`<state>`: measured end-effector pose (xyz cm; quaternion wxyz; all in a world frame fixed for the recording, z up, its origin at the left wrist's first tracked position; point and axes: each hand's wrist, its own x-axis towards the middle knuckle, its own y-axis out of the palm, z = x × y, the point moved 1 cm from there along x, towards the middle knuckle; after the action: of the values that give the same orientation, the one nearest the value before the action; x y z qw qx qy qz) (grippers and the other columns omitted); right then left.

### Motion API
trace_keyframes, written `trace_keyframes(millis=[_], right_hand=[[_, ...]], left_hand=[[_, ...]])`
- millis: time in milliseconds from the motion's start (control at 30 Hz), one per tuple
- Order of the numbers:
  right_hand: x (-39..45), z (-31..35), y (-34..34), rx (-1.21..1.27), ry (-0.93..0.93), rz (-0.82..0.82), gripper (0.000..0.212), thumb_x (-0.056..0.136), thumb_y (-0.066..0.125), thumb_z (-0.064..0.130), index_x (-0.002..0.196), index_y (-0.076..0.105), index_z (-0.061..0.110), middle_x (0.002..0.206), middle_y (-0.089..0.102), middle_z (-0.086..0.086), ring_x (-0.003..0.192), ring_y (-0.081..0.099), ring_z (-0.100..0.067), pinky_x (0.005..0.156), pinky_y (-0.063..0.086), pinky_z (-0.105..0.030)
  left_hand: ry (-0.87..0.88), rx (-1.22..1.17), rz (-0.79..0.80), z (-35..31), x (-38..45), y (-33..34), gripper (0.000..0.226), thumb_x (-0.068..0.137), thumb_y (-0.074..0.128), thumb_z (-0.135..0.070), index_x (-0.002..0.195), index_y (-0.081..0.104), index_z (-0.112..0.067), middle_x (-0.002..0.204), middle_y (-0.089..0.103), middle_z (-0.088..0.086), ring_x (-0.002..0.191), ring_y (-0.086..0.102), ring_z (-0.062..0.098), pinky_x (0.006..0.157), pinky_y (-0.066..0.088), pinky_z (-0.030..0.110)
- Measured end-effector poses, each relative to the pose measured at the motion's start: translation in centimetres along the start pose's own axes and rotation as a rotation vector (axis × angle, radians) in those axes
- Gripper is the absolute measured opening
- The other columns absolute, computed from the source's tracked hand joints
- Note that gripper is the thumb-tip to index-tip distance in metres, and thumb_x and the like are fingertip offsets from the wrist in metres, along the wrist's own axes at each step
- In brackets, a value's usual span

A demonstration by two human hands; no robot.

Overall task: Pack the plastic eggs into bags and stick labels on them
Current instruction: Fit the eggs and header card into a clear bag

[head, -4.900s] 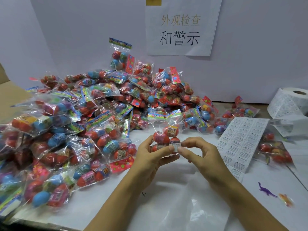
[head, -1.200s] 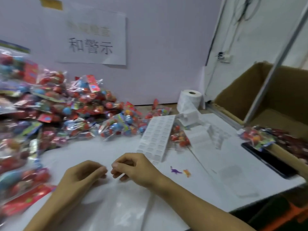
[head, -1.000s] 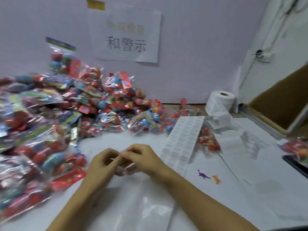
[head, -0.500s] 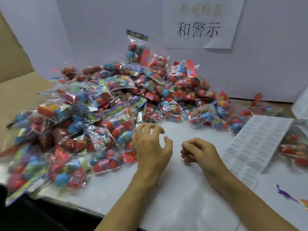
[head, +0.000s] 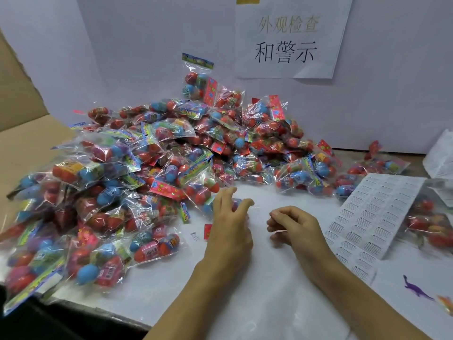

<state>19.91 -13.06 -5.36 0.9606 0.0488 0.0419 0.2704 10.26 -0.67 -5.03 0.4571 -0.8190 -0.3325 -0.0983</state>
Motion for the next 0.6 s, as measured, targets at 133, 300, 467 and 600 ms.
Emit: trace_keyframes(millis=[133, 300, 467, 600], right_hand=[[0.3, 0.0, -0.1, 0.063, 0.038, -0.054, 0.016, 0.094, 0.069, 0.013, 0.108, 0.067, 0.007, 0.101, 0.068, -0.017, 0.078, 0.07, -0.014, 0.065, 0.058, -0.031], [0.2, 0.9, 0.0, 0.245, 0.122, 0.012, 0.037, 0.088, 0.071, 0.035, 0.114, 0.066, 0.009, 0.102, 0.076, -0.016, 0.08, 0.073, -0.023, 0.063, 0.059, -0.03], [0.3, 1.3, -0.7, 0.389, 0.14, -0.009, 0.03, 0.092, 0.064, 0.004, 0.121, 0.063, -0.004, 0.101, 0.074, -0.021, 0.078, 0.072, -0.026, 0.065, 0.061, -0.032], [0.3, 1.6, -1.1, 0.539, 0.206, -0.026, 0.038, 0.092, 0.058, -0.005, 0.129, 0.056, -0.011, 0.112, 0.066, -0.026, 0.093, 0.067, -0.032, 0.086, 0.058, -0.041]], left_hand=[[0.067, -0.276, -0.098, -0.4, 0.1, -0.3, 0.036, 0.083, 0.071, 0.006, 0.117, 0.067, -0.008, 0.141, 0.045, 0.007, 0.13, 0.05, 0.019, 0.1, 0.049, 0.028], [0.271, -0.445, 0.038, -0.7, 0.0, 0.0, 0.054, 0.077, 0.073, 0.002, 0.128, 0.059, -0.011, 0.141, 0.047, 0.008, 0.132, 0.052, 0.016, 0.099, 0.049, 0.02], [0.049, -0.386, -0.057, -0.1, 0.2, 0.1, 0.068, 0.076, 0.084, -0.014, 0.135, 0.049, -0.019, 0.134, 0.05, 0.002, 0.127, 0.046, 0.001, 0.105, 0.034, 0.011], [-0.283, -0.408, -0.111, 0.5, 0.5, -0.2, 0.065, 0.08, 0.086, -0.036, 0.132, 0.049, -0.02, 0.124, 0.052, -0.003, 0.105, 0.054, 0.009, 0.088, 0.046, 0.013]])
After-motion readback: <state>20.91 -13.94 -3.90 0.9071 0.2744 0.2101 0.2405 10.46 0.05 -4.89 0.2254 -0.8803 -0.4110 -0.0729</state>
